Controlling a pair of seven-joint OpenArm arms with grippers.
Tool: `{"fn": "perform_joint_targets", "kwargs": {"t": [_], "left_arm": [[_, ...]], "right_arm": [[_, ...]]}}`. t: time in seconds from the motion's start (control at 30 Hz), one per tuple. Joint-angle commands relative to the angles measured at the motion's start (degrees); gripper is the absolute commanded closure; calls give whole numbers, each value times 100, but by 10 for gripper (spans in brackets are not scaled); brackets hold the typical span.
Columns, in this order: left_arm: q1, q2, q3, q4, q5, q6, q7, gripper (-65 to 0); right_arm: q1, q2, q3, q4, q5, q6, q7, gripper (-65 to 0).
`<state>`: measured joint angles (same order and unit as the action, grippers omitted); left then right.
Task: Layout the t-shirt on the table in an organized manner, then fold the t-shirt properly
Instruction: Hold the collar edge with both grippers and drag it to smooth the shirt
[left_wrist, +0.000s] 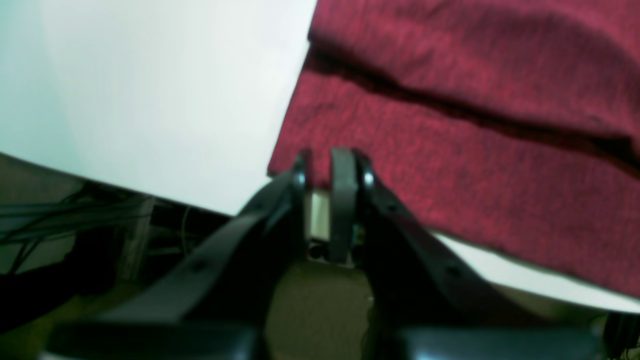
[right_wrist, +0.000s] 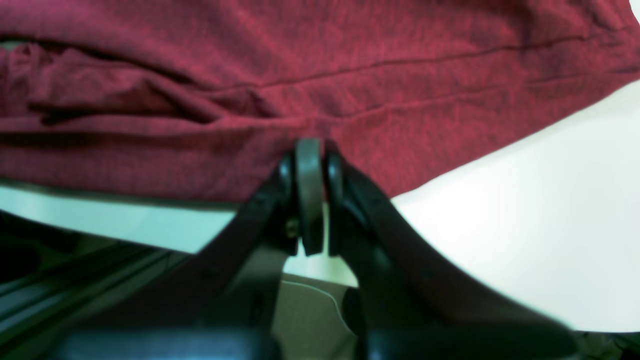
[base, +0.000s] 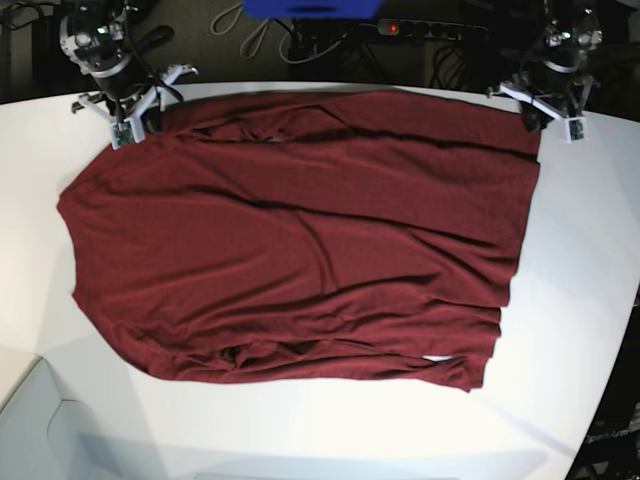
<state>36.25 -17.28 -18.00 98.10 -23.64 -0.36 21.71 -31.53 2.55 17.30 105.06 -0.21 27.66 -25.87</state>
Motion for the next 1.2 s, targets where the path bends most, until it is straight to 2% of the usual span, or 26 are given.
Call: {"fn": "perform_joint_targets", "kwargs": {"t": [0.0,0.07,0.17,0.23,0.33,0.57,1.17], "left_arm": [[28,-61,-24,110,3,5,-136,-63],[28,-70,-51,110,3,5,-128,-98],[28,-70,-59,119,3,5,4,-226],[19,-70,-59,181,12,5,92,-300],[19,-70,-59,277,21,5,127,-366],[-16,-70,-68,198,30,5,127,-371],[-280,-70,-51,-259,47,5,101,-374]], "right_arm": [[-52,31,24,110,52,-1,121,0],[-69,22,33,224,52,227,86,0],[-148,-118,77,435,43,685,86,0],[-183,-136,77,585,43,729,86,0],[-280,-206,77,699,43,729,86,-55],[-333,-215,50,725,43,729,86,-164],[-333,-215,68,699,34,729,86,-166]]}}
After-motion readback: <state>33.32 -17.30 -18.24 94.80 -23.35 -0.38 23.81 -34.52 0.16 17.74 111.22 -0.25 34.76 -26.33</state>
